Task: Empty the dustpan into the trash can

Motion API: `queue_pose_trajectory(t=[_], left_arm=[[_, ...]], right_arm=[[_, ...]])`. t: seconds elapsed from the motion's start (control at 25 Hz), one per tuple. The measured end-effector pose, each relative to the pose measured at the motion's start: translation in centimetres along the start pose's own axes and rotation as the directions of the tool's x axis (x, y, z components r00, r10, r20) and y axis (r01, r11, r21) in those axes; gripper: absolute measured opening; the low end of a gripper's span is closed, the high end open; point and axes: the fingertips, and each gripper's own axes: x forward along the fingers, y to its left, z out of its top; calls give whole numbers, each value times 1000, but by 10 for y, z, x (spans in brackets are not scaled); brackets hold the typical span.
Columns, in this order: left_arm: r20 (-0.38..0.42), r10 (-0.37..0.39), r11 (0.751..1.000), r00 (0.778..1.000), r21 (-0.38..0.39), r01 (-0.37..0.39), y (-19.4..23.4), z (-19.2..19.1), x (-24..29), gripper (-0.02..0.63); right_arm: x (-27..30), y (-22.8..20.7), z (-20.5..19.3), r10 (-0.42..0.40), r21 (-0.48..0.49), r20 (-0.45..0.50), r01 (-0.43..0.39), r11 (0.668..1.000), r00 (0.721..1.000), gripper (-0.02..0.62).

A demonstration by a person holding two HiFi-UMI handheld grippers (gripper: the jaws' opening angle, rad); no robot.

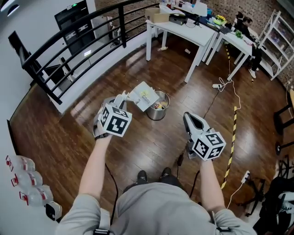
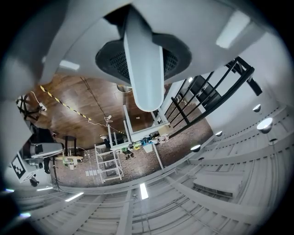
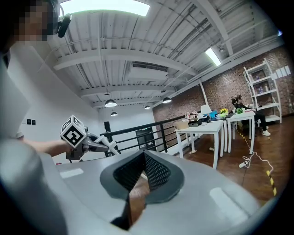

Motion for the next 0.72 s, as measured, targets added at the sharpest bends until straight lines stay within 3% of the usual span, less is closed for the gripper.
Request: queue_pose_trajectory(t=[0.4,0.72], left_arm=[[-67,-8,985,998,172,19,-81,67,9,92],[-111,-48,933,993,350,84,-172,131,34,91]], right_arm=[[-57,-72,17,8,22,76,-10,1000,997,0],[-110,-137,26,18,26,104,-20,999,994,0]])
